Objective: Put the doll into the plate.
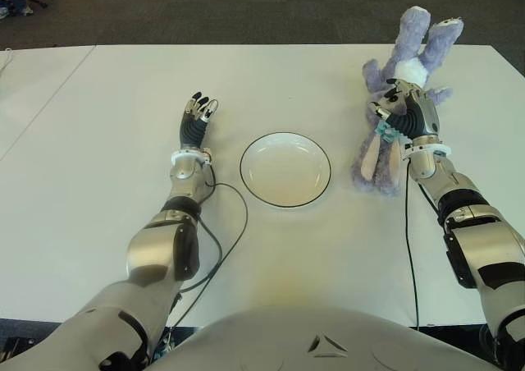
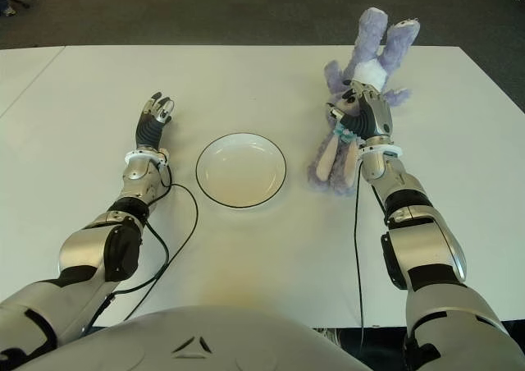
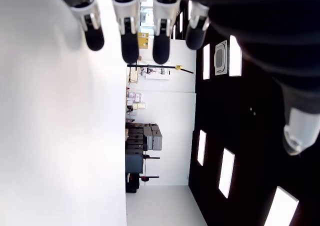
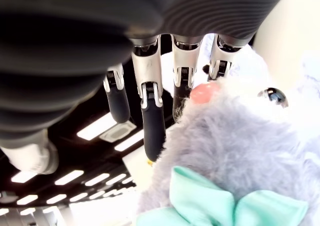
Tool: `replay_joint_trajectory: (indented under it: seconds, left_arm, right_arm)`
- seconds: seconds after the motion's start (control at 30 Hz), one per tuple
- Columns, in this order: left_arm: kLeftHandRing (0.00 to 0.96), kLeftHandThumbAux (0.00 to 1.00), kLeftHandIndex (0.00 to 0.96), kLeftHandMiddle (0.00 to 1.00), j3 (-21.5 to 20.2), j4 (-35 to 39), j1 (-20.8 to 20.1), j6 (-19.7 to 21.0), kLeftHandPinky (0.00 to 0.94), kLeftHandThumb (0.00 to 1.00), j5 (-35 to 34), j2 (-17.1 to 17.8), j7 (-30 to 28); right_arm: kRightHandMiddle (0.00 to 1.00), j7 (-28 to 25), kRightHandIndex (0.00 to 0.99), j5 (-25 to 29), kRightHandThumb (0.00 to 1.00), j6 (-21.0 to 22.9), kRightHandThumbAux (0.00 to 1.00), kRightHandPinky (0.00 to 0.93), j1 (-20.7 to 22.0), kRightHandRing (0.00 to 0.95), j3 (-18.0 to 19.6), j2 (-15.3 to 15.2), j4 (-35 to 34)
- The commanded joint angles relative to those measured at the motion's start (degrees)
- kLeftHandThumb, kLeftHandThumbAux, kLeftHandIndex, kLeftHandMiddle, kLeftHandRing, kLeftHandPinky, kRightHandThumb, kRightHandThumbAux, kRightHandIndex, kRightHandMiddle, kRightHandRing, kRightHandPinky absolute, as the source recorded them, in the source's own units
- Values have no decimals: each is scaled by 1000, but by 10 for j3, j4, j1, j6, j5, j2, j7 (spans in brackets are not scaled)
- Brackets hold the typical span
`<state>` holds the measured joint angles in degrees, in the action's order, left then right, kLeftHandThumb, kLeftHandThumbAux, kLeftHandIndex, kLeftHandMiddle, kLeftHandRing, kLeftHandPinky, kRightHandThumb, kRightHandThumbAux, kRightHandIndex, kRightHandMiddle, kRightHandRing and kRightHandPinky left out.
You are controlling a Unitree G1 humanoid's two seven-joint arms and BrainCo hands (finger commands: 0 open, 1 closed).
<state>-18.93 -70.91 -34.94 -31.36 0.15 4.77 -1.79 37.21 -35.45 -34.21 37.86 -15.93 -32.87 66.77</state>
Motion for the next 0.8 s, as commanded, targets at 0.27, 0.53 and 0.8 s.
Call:
replay_joint_trajectory:
  seconds: [0.27,0.53,0.8]
  left_arm:
    - [132,492,108,152,5,-69,105,61,80,0,5,-29,13]
    - [138,497,110,155,4,-69,103,62,111,0,5,-30,13]
    - [126,506,100,144,6,-69,104,63,86,0,6,-30,12]
  right_arm:
    - [0,10,0,-34,70,39,283,0,-2,0,-35,-9,16]
    - [0,4,0,-30,105,50,309,0,-4,0,-41,-3,28]
    - [0,-24,0,-34,153,96,374,0,7,0,-53,13,59]
